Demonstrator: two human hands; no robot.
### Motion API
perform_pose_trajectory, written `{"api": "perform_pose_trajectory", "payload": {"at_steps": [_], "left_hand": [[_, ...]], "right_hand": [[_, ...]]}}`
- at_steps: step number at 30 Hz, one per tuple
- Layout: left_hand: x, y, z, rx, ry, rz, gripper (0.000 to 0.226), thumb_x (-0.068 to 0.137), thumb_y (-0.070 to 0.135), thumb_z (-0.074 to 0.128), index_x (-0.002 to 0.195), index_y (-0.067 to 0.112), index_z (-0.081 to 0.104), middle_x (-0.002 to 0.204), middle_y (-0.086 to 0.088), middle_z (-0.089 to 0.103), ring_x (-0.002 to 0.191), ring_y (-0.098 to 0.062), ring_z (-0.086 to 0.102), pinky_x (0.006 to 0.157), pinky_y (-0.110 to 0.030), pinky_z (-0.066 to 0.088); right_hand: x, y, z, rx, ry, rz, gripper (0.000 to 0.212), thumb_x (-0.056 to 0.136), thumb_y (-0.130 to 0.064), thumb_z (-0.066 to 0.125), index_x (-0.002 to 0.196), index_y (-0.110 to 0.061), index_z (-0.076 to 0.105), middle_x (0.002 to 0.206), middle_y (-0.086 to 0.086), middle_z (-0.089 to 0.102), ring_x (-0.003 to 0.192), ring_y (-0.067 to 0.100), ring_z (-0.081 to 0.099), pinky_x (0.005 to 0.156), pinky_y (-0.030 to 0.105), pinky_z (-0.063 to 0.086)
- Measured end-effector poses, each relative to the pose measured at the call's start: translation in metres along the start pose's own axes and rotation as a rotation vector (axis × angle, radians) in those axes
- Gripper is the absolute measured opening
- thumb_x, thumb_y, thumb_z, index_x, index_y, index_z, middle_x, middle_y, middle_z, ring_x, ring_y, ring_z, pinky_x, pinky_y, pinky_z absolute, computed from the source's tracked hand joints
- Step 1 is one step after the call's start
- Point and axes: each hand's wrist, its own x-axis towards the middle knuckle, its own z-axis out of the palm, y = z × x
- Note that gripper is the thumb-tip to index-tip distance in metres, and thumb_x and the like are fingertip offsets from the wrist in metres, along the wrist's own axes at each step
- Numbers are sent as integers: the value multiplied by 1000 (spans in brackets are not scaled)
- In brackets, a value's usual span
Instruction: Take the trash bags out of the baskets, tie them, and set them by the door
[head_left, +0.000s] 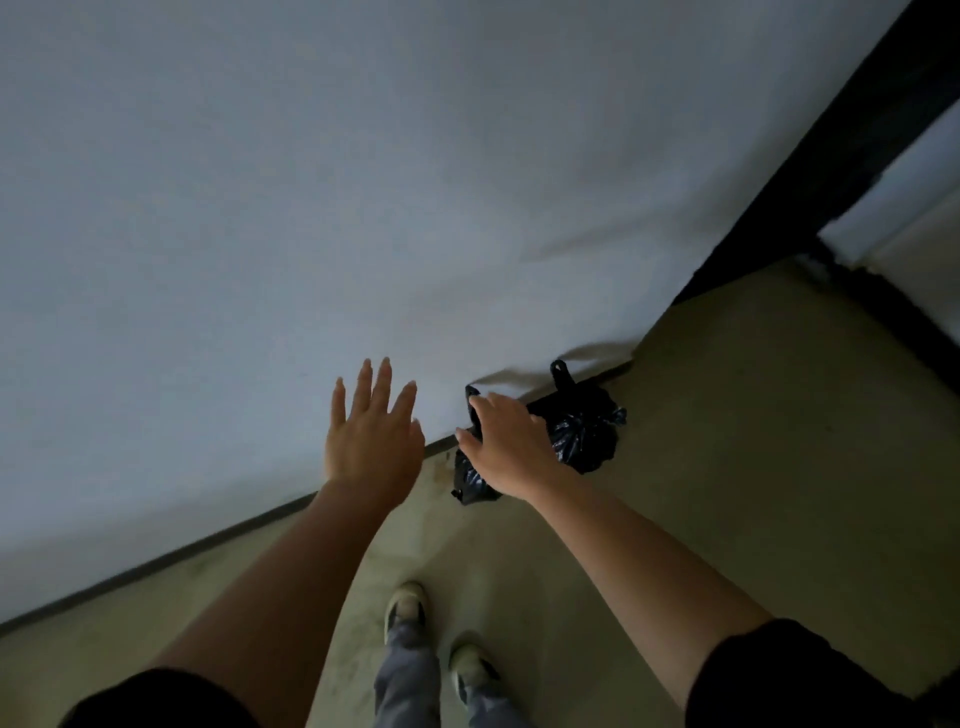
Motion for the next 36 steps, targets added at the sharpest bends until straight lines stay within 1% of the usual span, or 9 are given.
{"api": "perform_pose_trajectory", "payload": {"at_steps": [3, 5, 10, 13, 15, 19, 28, 33, 36], "left_hand": [[-54, -19, -34, -120, 13, -145, 53, 102, 38, 18, 152, 23, 10, 161, -7, -8, 147, -24, -12, 118, -46, -6], [-84, -35, -48, -179, 39, -217, 53, 102, 38, 17, 152, 23, 10, 161, -7, -7, 147, -24, -12, 117, -45, -6], [-155, -85, -54, -279, 48, -409, 52, 103, 38, 14, 153, 23, 11, 161, -6, -6, 147, -23, -12, 119, -46, -5], [-208, -132, -50, -336, 49, -557, 53, 103, 39, 13, 153, 23, 9, 161, -6, -7, 147, -23, -13, 119, -46, -5], [-231, -155, -47, -378, 47, -621, 53, 102, 40, 12, 153, 24, 8, 161, -5, -8, 147, -23, -14, 118, -45, -6], [-296, -229, -39, -439, 95, -773, 52, 102, 39, 15, 152, 23, 12, 161, -5, -5, 147, -23, -12, 118, -47, -3], [-515, -413, 11, -446, 176, -1055, 51, 102, 36, 21, 151, 22, 19, 161, -6, 6, 148, -23, -2, 118, -47, 1], [-641, -498, 44, -459, 171, -1251, 52, 102, 36, 22, 152, 21, 16, 161, -7, 2, 148, -25, -4, 119, -48, 1], [-714, -541, 61, -501, 191, -1404, 53, 102, 38, 19, 152, 22, 16, 161, -7, 2, 148, -25, -5, 119, -47, -1]], "right_hand": [[-39, -38, -20, -35, 1, -67, 56, 102, -45, 28, 151, -18, 22, 160, 6, 19, 147, 25, 14, 117, 53, 14], [-59, -64, -27, -63, 5, -115, 57, 102, -46, 25, 152, -20, 20, 161, 4, 16, 148, 24, 11, 117, 54, 9], [-91, -141, -24, -178, -51, -262, 59, 102, -47, 20, 154, -21, 12, 163, 2, 9, 150, 24, 4, 117, 54, 5], [-110, -209, -12, -275, -88, -408, 59, 102, -48, 18, 155, -21, 10, 163, 3, 7, 150, 24, 2, 117, 54, 3], [-118, -242, -2, -322, -120, -459, 60, 102, -49, 16, 155, -21, 8, 163, 3, 5, 150, 24, 0, 117, 54, 1], [-140, -338, 41, -438, -160, -604, 61, 102, -51, 14, 155, -22, 5, 163, 3, 3, 150, 25, -2, 117, 55, 1], [-248, -571, 206, -548, -255, -860, 64, 100, -53, 15, 155, -20, 6, 163, 4, 4, 150, 25, -4, 116, 57, -3], [-317, -687, 289, -605, -281, -1019, 66, 99, -55, 18, 155, -21, 8, 163, 4, 6, 150, 25, -1, 115, 58, 1], [-366, -755, 336, -661, -327, -1141, 67, 99, -56, 18, 155, -22, 7, 163, 2, 4, 150, 24, -2, 115, 57, 0]]}}
